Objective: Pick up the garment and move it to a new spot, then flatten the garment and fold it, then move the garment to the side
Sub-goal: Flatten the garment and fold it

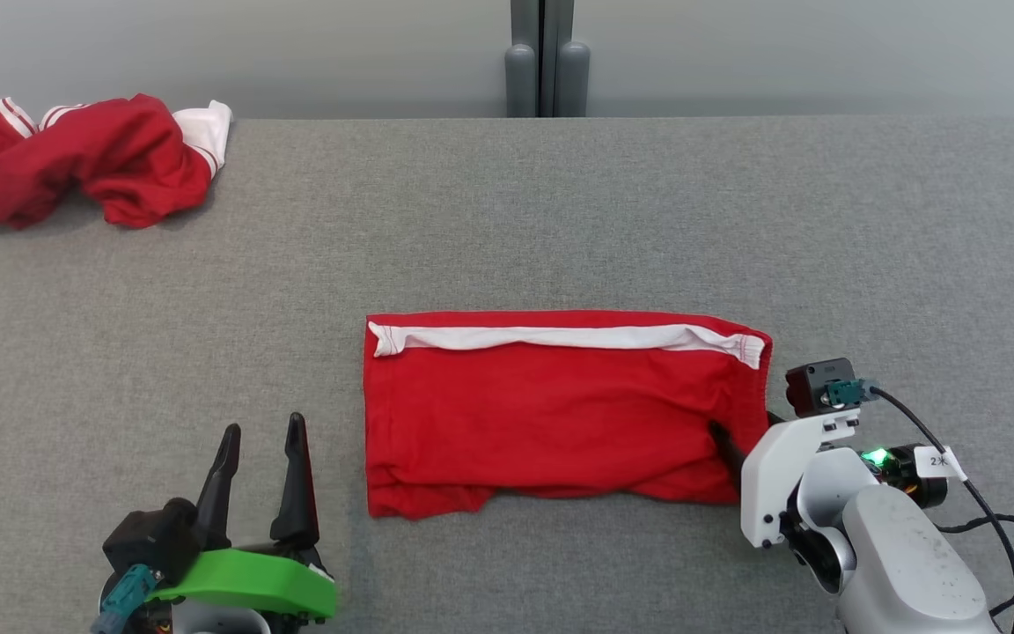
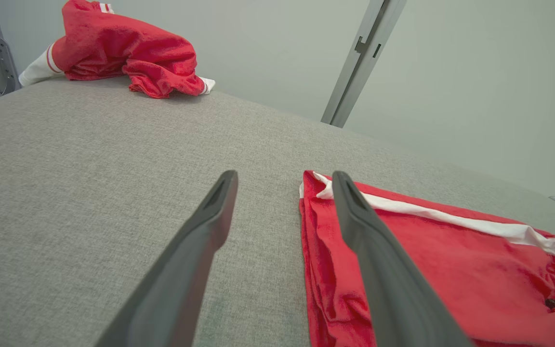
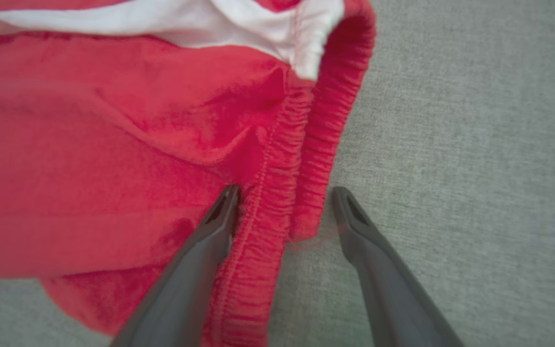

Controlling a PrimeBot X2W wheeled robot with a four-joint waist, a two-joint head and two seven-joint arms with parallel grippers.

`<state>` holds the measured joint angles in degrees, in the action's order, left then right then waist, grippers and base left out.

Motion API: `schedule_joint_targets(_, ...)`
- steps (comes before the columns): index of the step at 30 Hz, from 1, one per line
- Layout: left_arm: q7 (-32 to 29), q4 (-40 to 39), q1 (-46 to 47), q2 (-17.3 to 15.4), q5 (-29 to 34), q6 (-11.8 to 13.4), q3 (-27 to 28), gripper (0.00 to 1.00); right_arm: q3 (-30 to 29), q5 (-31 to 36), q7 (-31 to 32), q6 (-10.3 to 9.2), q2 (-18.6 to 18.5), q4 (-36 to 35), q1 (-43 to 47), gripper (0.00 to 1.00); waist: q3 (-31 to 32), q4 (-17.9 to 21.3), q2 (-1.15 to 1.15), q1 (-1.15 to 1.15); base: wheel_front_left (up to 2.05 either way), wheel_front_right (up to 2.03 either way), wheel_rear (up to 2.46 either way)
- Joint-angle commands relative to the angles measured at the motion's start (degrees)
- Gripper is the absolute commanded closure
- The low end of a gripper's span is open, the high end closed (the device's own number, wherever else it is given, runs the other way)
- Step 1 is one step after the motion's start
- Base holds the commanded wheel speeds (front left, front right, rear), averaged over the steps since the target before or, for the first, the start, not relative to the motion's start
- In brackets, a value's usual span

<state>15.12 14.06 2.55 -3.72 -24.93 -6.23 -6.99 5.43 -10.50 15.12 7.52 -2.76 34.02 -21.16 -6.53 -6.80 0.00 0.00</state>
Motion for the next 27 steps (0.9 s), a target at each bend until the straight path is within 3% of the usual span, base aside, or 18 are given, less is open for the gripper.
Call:
schedule_joint_targets(1, 0.01, 0.24, -0.62, 0.19, 0.41, -0.37, 0.05, 0.00, 0.86, -0.96, 0.52, -0.06, -0.22, 1.25, -0.42, 0.51, -0.04, 0.13, 0.00, 0.00, 0.00, 0.00, 0.00)
schedule_joint_targets(6, 0.01, 0.92, 0.36, 0.42, 1.03, -0.73, -0.43, 0.00, 4.44, -4.65, 0.25, -0.03, -0.09, 3.69, -2.02, 1.00, 0.03, 0.42, 0.00, 0.00, 0.00, 0.00, 0.00)
schedule_joint_targets(14, 0.02, 0.61, 0.96, 0.60, 1.61, -1.04, -0.80, 0.00, 4.07, -4.99, -0.81, -0.06, -0.63, 5.86, -5.82, 1.00, 0.67, 2.48, 0.00, 0.00, 0.00, 0.00, 0.00)
schedule_joint_targets(27, 0.03, -0.28, 1.10, 0.74, 1.62, -1.20, -1.40, 0.00, 1.66, -7.61, 6.85, -0.06, -9.66, 0.02, -5.28, 1.00, 0.76, 5.05, 0.00, 0.00, 0.00, 0.00, 0.00)
